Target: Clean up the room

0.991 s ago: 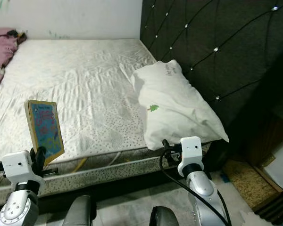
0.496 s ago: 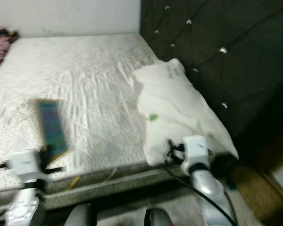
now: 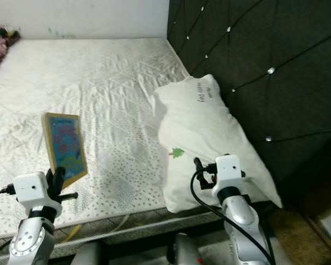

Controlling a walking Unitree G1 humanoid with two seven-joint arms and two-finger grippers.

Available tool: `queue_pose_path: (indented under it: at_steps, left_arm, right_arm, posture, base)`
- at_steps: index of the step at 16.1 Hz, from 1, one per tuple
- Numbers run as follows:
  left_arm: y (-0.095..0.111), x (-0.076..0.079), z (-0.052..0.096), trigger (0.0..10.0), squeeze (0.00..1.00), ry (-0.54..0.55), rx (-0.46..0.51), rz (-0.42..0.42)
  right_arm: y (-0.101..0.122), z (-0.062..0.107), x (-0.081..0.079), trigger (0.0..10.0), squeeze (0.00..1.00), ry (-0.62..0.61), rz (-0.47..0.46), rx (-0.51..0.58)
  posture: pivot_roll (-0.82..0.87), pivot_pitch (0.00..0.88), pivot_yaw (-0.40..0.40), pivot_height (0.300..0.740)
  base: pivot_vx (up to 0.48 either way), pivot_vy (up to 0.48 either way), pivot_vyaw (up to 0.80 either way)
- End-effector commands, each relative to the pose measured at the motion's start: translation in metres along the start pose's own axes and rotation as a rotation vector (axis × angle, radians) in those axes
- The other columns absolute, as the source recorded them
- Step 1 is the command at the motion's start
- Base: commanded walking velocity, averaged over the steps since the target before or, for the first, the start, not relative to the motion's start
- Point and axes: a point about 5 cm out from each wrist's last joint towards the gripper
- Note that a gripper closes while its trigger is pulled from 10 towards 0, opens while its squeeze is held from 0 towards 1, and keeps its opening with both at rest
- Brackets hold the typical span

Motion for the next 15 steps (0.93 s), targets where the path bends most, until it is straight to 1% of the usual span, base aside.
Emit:
queue_pose_path:
  at_steps: [1, 2, 5, 7, 10, 12, 14, 15]
  left_arm:
    - [0.005, -0.007, -0.001, 10.0, 0.0, 0.025, 0.025, -0.011]
    - [0.005, -0.007, -0.002, 10.0, 0.0, 0.028, 0.024, -0.009]
    - [0.007, -0.011, -0.007, 10.0, 0.0, 0.061, 0.033, 0.0]
    - [0.005, -0.011, -0.007, 10.0, 0.0, 0.064, 0.028, 0.006]
    - [0.006, -0.011, -0.009, 10.0, 0.0, 0.07, 0.033, 0.008]
    - [0.014, -0.013, -0.015, 10.0, 0.0, 0.093, 0.068, 0.034]
    - [0.016, -0.007, -0.024, 10.0, 0.0, 0.079, 0.088, 0.072]
    - [0.016, -0.003, -0.031, 10.0, 0.0, 0.075, 0.087, 0.127]
  right_arm:
    - [0.0, 0.001, -0.001, 10.0, 0.0, 0.008, -0.002, 0.003]
    - [0.0, 0.001, -0.001, 10.0, 0.0, 0.01, 0.0, 0.0]
    - [-0.002, 0.003, -0.004, 10.0, 0.0, 0.025, -0.002, -0.003]
    - [-0.001, 0.003, -0.003, 10.0, 0.0, 0.02, -0.004, -0.001]
    - [0.0, 0.002, -0.002, 10.0, 0.0, 0.017, -0.006, 0.003]
    - [0.0, 0.001, -0.001, 10.0, 0.0, 0.02, -0.003, 0.002]
    - [0.004, 0.0, -0.005, 10.0, 0.0, 0.06, 0.078, 0.033]
    - [0.01, -0.002, -0.011, 10.0, 0.0, 0.097, 0.104, 0.06]
  posture:
    - [0.02, 0.054, -0.06, 0.63]
    - [0.02, 0.055, -0.063, 0.625]
    - [0.02, 0.056, -0.065, 0.59]
    - [0.01, 0.055, -0.065, 0.555]
    - [0.01, 0.054, -0.067, 0.55]
    - [0.01, 0.051, -0.071, 0.55]
    - [0.01, 0.035, -0.082, 0.55]
    - [0.01, 0.023, -0.09, 0.55]
  base:
    - [0.0, 0.0, 0.0]
    - [0.0, 0.0, 0.0]
    - [0.0, 0.0, 0.0]
    - [0.0, 0.0, 0.0]
    - [0.0, 0.0, 0.0]
    - [0.0, 0.0, 0.0]
    - [0.0, 0.0, 0.0]
    - [0.0, 0.0, 0.44]
Point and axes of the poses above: a point about 5 cm out from each wrist's last joint towards the gripper, its own z axis pointing back from the gripper into the wrist, its own y axis along the axis of the wrist's last joint, x = y × z, and after that the axes turned 2 degrees about -z, right-handed
